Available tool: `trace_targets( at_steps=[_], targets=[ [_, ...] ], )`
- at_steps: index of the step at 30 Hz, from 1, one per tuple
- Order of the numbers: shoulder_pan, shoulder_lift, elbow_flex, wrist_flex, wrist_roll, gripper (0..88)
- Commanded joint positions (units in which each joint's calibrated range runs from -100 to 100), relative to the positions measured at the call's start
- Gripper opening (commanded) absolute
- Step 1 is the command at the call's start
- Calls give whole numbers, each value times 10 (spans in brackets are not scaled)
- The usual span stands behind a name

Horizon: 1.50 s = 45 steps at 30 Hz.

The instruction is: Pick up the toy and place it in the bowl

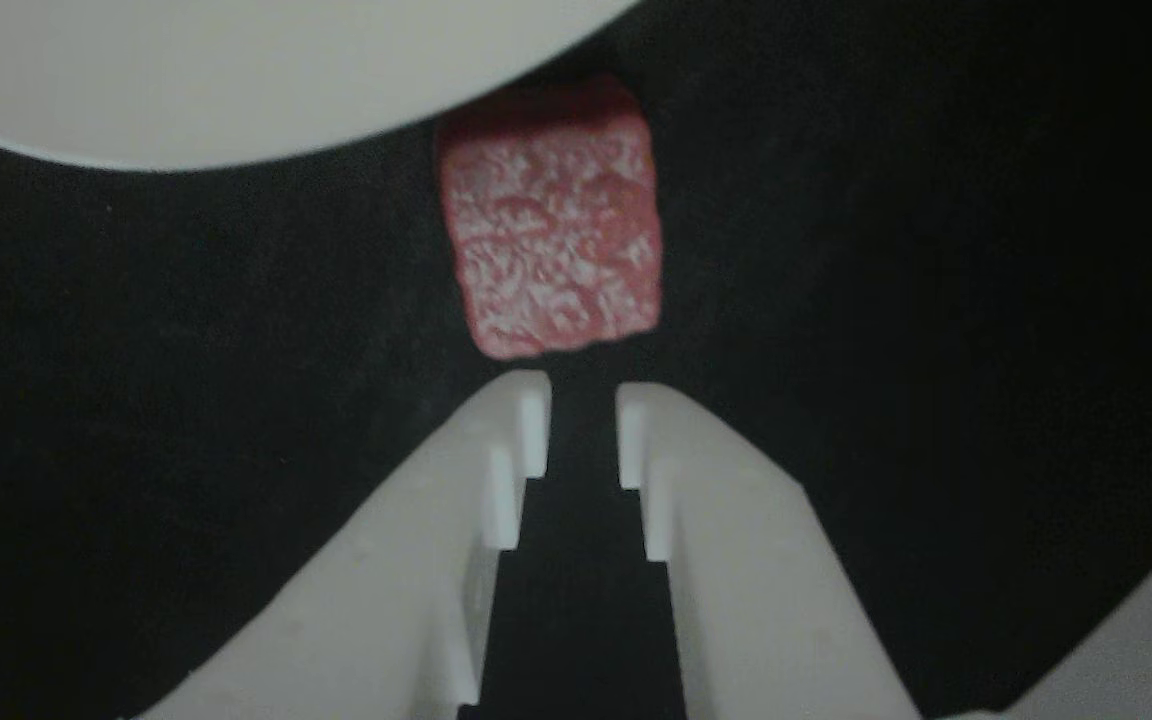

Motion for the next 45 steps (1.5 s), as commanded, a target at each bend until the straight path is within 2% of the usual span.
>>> trace_targets(
  at_steps=[1, 13, 18, 27, 29, 31, 35, 45],
  targets=[
    [3, 2, -25, -4, 3, 23],
    [3, 2, -26, -4, 5, 24],
    [0, 2, -26, -4, 47, 25],
    [4, 2, -25, -4, 44, 28],
    [4, 2, -26, -4, 24, 28],
    [4, 2, -26, -4, 5, 70],
    [2, 2, -26, 3, 9, 265],
    [2, 3, -20, 4, 5, 271]
  ],
)
